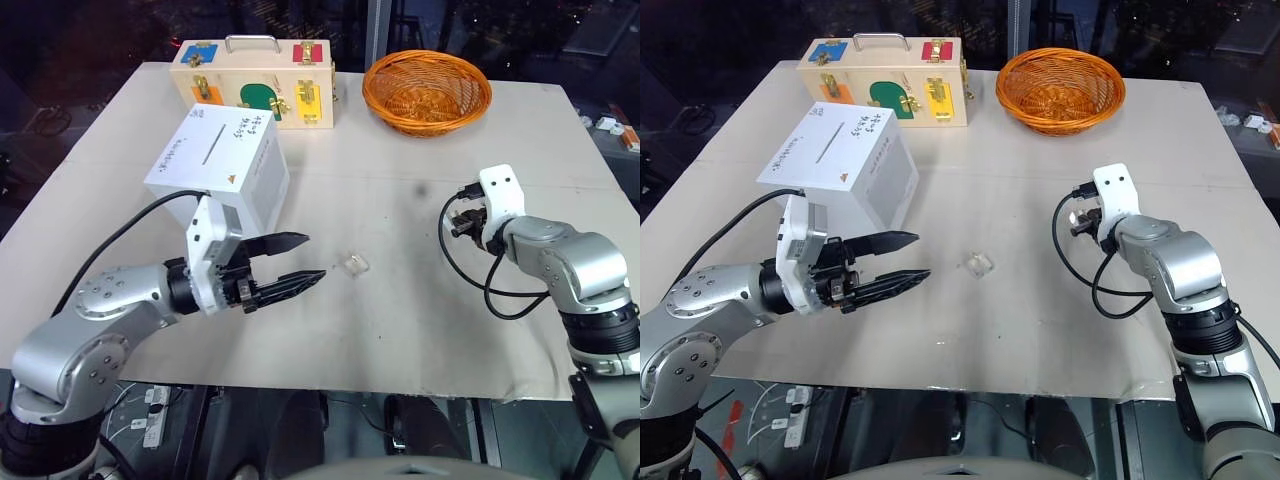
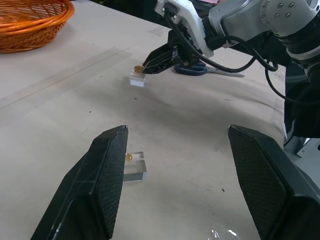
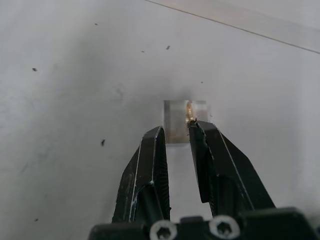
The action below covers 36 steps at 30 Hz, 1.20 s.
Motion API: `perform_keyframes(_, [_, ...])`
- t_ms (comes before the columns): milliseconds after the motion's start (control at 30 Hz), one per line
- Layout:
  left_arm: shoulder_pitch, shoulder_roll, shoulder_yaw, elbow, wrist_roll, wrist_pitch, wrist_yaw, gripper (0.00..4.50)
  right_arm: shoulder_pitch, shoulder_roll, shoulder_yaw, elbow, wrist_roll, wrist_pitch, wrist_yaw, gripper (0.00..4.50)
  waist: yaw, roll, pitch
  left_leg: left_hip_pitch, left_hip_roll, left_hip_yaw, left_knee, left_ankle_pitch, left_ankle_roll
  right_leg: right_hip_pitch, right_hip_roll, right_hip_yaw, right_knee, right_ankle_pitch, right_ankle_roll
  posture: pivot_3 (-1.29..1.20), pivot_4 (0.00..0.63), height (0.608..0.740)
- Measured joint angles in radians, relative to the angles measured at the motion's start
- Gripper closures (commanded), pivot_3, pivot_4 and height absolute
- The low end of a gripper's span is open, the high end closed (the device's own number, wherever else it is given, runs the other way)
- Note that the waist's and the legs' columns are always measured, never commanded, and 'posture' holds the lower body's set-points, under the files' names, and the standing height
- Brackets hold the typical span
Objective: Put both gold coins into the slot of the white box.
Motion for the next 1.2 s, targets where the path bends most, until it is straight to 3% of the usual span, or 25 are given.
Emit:
perform_keyframes(467, [0.061,0.000,0.021,-0.007,0.000,-0.036,0.004,1.27,-0.020,0.024,0.011,0.071,-0.081,-0.039,0.048,3.63,0.000,0.000,0.000,0.000,0.000,0.000,0.000,0.000,0.000,0.000,0.000,0.000,0.000,0.000,0.000,0.00,0.150,0.726])
perform_keyframes(567, [0.065,0.000,0.021,-0.007,0.000,-0.039,0.001,1.27,-0.026,0.032,0.011,0.083,-0.096,-0.039,0.053,4.47,0.000,0.000,0.000,0.000,0.000,0.000,0.000,0.000,0.000,0.000,0.000,0.000,0.000,0.000,0.000,0.00,0.150,0.726])
perform_keyframes(933, [0.037,0.000,0.022,-0.003,-0.021,-0.034,0.000,1.27,-0.030,0.038,0.009,0.080,-0.118,-0.039,0.084,4.47,0.000,0.000,0.000,0.000,0.000,0.000,0.000,0.000,0.000,0.000,0.000,0.000,0.001,0.000,0.000,0.00,0.150,0.726])
perform_keyframes(1167, [-0.090,0.000,0.026,0.053,-0.159,0.056,0.058,1.27,-0.036,0.021,-0.097,-0.040,-0.015,-0.024,0.196,4.47,0.000,0.001,0.000,0.000,0.000,0.000,0.000,0.000,0.000,-0.001,0.000,0.000,0.001,0.000,0.000,0.00,0.150,0.726])
perform_keyframes(1200, [-0.135,-0.003,0.004,0.081,-0.181,0.077,0.059,1.27,-0.037,0.014,-0.160,-0.081,0.056,0.020,0.245,4.47,0.001,0.001,0.001,-0.001,0.000,0.000,0.000,0.000,0.000,-0.001,0.000,0.000,0.001,0.000,0.000,0.00,0.150,0.726])
